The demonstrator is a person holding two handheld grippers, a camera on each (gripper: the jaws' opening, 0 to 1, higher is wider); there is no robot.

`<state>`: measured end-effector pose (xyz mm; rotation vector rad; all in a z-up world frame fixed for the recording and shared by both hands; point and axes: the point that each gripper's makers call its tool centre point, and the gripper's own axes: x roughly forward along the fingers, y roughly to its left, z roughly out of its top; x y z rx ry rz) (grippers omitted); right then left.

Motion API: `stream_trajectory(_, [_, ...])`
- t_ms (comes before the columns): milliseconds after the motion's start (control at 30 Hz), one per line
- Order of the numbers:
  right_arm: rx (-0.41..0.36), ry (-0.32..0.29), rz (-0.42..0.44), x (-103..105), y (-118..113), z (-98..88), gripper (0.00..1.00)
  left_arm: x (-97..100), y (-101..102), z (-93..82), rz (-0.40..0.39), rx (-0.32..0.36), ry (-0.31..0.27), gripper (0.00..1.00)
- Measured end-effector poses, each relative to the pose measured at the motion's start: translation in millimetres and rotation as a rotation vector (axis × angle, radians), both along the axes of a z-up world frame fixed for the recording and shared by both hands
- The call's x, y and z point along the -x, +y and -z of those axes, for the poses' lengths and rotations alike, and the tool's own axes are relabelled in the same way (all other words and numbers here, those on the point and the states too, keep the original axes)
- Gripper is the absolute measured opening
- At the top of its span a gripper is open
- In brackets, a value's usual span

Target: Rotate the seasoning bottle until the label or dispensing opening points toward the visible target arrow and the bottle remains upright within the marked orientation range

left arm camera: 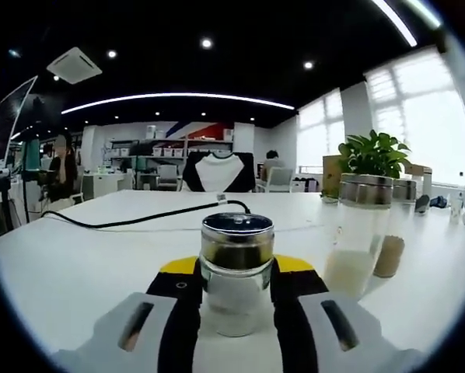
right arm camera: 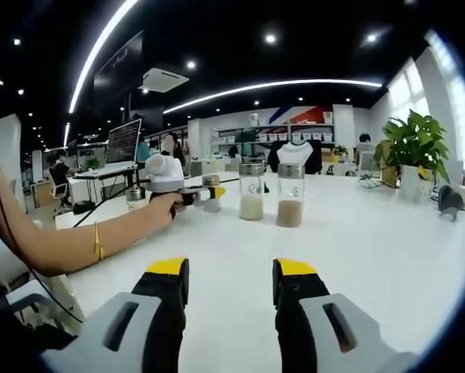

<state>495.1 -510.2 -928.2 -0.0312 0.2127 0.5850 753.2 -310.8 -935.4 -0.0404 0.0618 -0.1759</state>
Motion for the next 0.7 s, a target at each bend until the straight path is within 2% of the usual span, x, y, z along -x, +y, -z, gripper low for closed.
stream_trajectory(133, [-0.001,-0.007,0.006,-1,-2,-2.9,0.41,3.1,-1,-1.9,-0.010,-0.008,0.005,0.35])
stream_trajectory(300, [-0.004,-0.020,0.011,-2,-3,-8.9,0.41,7.6,-6,-16.2,-0.004,-0.025,-0.030,0.35])
stream_trajectory(467, [-0.003,-0.033,0.015,-3,-6,-13.9,0.41,12.3,-6,-22.3,-0.001,-0.036,-0.036,0.35])
stream_trajectory(533, [-0.001,-0.037,0.007,-1,-8,-17.1,0.41,13.6,-7,-27.9,0.016,-0.019,-0.050,0.35])
stream_trajectory(700, [0.011,-0.048,0.011,3,-12,-20.5,0.41,20.5,-8,-41.2,0.018,-0.036,-0.070,0.35])
